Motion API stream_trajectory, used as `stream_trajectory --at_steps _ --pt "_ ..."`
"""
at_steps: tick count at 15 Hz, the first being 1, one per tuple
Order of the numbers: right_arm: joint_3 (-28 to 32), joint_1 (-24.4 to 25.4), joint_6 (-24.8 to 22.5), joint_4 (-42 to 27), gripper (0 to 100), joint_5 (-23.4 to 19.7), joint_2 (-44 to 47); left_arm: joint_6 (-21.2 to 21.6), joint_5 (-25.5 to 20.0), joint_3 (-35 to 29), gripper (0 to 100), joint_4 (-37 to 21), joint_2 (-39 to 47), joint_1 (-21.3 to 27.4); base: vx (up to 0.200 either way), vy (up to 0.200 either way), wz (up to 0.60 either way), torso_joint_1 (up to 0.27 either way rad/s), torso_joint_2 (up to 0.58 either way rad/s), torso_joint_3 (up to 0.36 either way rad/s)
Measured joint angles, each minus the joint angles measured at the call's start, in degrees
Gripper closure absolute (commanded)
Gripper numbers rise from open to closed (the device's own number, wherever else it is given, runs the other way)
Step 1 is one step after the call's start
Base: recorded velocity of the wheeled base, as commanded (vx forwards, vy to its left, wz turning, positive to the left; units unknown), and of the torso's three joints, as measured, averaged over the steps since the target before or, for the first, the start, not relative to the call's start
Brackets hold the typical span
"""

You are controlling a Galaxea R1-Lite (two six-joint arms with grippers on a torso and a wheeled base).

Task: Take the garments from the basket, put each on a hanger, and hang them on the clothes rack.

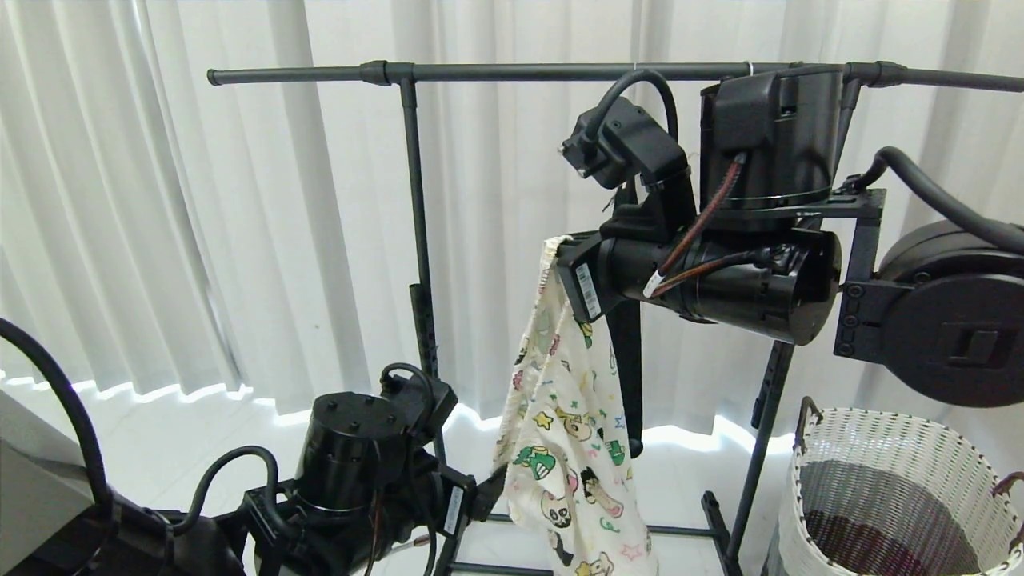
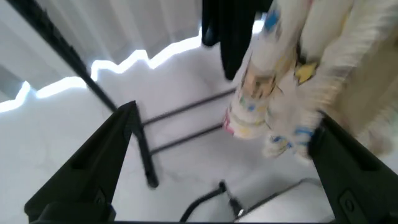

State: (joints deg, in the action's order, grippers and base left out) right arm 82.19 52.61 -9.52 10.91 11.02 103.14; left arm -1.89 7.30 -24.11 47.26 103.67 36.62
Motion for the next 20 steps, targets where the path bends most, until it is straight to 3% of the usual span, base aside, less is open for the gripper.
stream_trajectory --at_steps 4,5,8,11,14,16,18,20 --pt "-1.1 -2.6 0.1 0.0 100 0.3 -0.5 0.0 2.7 2.3 0 0.1 -0.4 -1.3 0.0 0.0 0.0 0.0 0.0 0.0" --pt "-1.7 -3.5 0.0 0.0 100 0.4 -0.8 0.1 2.8 2.6 100 0.0 -1.0 -1.7 0.0 0.0 0.0 0.0 0.0 0.0" --pt "-4.1 -5.6 0.0 0.2 100 0.4 -2.2 0.1 3.0 3.7 100 1.0 -2.6 -2.6 0.0 0.0 0.0 0.0 0.0 0.0" --pt "-10.2 -7.7 -0.1 0.2 100 0.4 -5.9 1.5 4.4 5.4 100 7.5 -3.3 -2.8 0.0 0.0 0.0 0.0 0.0 0.0" --pt "-19.5 -10.3 -0.2 0.0 100 0.3 -12.3 12.2 5.2 6.9 100 16.3 -3.5 -6.2 0.0 0.0 0.0 0.0 0.0 0.0" --pt "-24.8 -12.0 -0.2 -0.8 100 0.3 -16.8 14.4 4.7 6.4 100 17.0 -4.7 -7.9 0.0 0.0 0.0 0.0 0.0 0.0" --pt "-28.0 -12.8 -0.2 -3.0 100 0.3 -21.0 14.5 4.7 3.7 100 9.7 -7.5 -8.4 0.0 0.0 0.0 0.0 0.0 0.0" --pt "-29.5 -13.1 -0.2 -5.6 100 0.3 -24.7 13.0 4.1 -4.4 100 -9.7 -12.7 -8.4 0.0 0.0 0.0 0.0 0.0 0.0"
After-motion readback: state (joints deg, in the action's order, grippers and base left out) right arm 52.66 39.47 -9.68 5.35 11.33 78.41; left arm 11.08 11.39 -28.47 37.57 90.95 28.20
